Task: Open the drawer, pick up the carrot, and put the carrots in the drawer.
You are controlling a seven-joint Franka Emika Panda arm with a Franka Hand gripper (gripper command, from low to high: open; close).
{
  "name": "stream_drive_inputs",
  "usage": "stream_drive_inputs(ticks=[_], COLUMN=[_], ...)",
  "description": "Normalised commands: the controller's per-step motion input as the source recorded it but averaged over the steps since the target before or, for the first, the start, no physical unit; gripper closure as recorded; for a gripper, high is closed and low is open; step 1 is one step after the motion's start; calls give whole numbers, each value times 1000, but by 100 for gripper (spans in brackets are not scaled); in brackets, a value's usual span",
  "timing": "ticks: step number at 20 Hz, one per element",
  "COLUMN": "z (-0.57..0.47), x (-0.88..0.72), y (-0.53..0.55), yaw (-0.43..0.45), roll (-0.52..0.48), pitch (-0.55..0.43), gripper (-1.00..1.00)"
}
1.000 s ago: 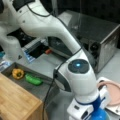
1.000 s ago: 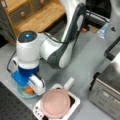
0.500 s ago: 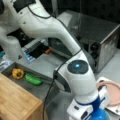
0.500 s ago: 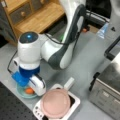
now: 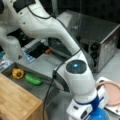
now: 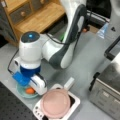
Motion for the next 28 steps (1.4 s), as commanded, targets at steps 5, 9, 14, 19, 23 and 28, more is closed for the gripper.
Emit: stream_drive_inputs(ticks=[5,9,14,19,23,28], z=[-678,-588,-478,-483,-392,27], x=[91,171,313,352,309,163], y=[-92,-123,-107,-97,-85,-122], yaw=[55,17,-12,-26,-37,-31], roll=[240,216,233,240,240,186], pitch=[-76,-89,-64,-52,-17,128], gripper=[100,100,100,100,100,100])
